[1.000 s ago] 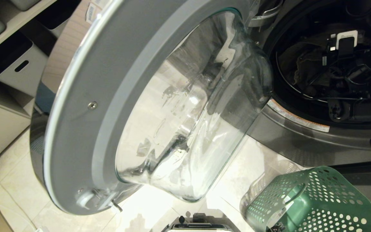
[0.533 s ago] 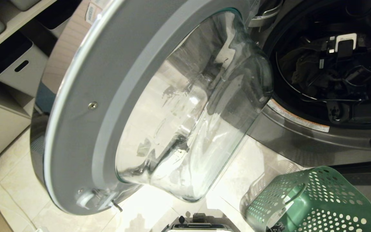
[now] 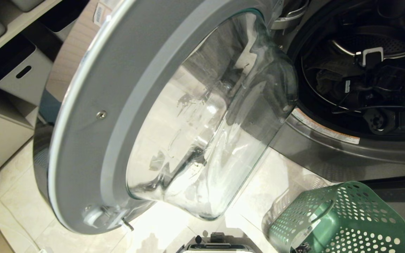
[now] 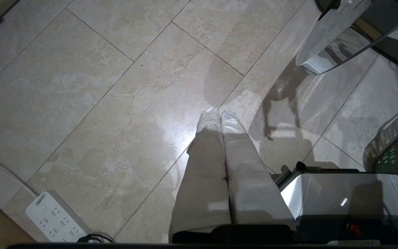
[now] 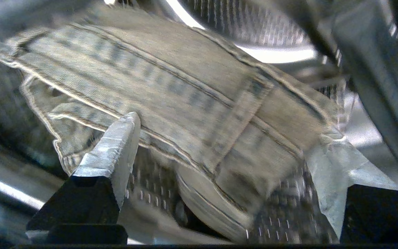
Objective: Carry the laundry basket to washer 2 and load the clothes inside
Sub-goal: Close the washing machine door with the left hand
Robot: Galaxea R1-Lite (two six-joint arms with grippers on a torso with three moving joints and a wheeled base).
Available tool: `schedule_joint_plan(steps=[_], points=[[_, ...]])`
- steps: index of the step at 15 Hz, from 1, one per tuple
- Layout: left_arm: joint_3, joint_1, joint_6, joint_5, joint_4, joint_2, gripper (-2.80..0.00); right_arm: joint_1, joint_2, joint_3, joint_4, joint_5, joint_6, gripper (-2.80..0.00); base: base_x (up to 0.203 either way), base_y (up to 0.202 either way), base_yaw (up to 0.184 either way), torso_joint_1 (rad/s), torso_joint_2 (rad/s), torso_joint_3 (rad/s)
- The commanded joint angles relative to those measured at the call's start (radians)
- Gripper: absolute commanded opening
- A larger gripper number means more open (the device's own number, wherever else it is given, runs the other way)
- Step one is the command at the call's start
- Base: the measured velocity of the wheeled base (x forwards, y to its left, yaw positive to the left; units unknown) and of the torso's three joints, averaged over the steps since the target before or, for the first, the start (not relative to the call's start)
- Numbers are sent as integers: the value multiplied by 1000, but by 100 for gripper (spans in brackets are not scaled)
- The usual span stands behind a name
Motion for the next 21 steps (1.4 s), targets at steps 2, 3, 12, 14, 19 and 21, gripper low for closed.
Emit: schedule_joint_plan(steps=[2, 3, 12, 14, 19, 21], points=[[0, 0, 0, 0, 0, 1, -280, 1, -47, 7, 107, -18, 33, 0, 0, 0, 0, 0, 0, 0], [0, 0, 0, 0, 0, 1, -280, 2, -61, 10, 150, -19, 53, 0, 0, 0, 0, 0, 0, 0], [0, 0, 0, 0, 0, 1, -280, 21, -156, 153, 235, -16, 78, 0, 0, 0, 0, 0, 0, 0], [0, 0, 0, 0, 0, 1, -280, 22, -197, 181, 260, -13, 79, 0, 0, 0, 0, 0, 0, 0], [0, 0, 0, 0, 0, 1, -280, 61, -326, 258, 359, -11, 115, 0, 0, 0, 0, 0, 0, 0], [0, 0, 0, 0, 0, 1, -280, 84, -370, 307, 362, -11, 118, -280, 0, 0, 0, 0, 0, 0]])
